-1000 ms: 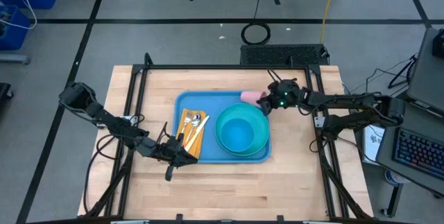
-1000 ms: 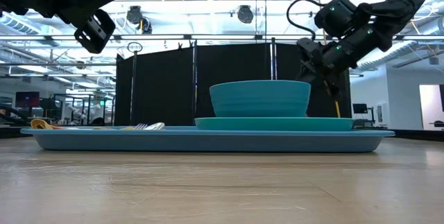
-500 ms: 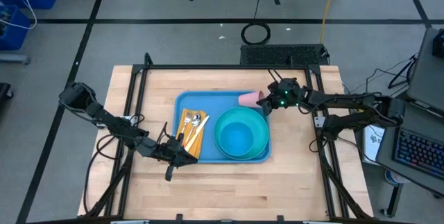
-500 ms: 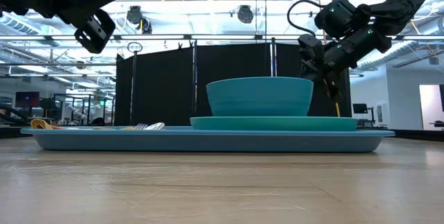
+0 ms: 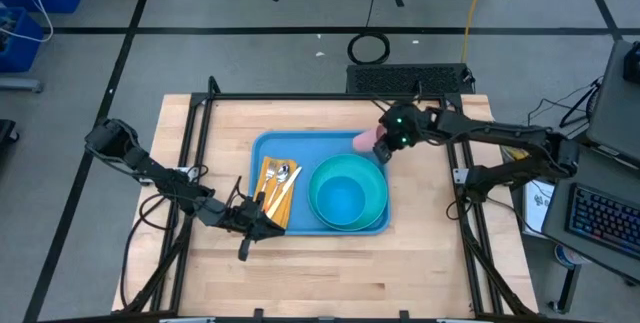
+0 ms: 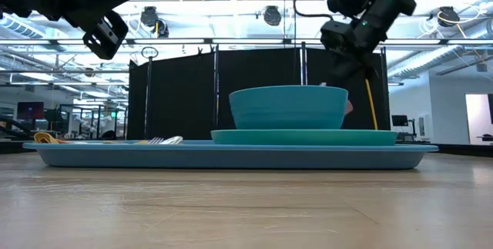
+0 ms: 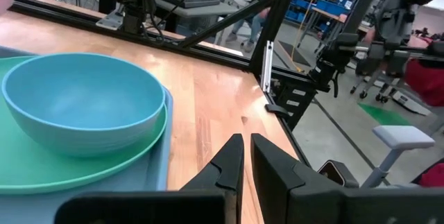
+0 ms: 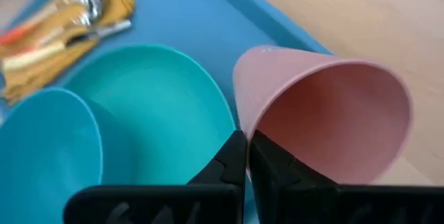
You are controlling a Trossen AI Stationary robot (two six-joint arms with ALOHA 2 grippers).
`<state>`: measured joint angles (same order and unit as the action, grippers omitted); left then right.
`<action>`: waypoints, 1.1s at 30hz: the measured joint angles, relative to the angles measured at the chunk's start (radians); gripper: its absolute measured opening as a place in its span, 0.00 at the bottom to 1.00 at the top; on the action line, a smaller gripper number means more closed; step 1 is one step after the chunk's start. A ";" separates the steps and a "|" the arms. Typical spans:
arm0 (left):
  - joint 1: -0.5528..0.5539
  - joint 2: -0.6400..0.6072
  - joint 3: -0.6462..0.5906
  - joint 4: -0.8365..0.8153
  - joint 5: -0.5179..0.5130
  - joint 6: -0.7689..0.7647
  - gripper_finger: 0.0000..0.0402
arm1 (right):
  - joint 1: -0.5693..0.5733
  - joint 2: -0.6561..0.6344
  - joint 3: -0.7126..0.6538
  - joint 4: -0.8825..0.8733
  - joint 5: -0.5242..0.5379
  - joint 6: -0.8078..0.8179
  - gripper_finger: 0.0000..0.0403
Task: Set up tray
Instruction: Adjust the pink cup, blue plate, blue bowl, blue serving tray, and yellow knife
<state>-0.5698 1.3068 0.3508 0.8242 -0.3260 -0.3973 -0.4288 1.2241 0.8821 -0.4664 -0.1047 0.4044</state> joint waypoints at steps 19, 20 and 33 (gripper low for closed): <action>0.007 0.000 0.000 -0.020 0.001 -0.001 0.08 | 0.105 0.369 0.405 -0.385 0.078 -0.186 0.00; 0.007 0.000 0.000 -0.022 0.001 -0.001 0.08 | 0.105 0.379 0.431 -0.416 0.075 -0.195 0.00; 0.007 0.000 0.000 -0.038 0.001 -0.005 0.08 | 0.121 0.545 0.585 -0.704 0.114 -0.310 0.00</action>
<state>-0.5625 1.3070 0.3508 0.7866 -0.3248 -0.4023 -0.3081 1.7687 1.4668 -1.1709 0.0097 0.0939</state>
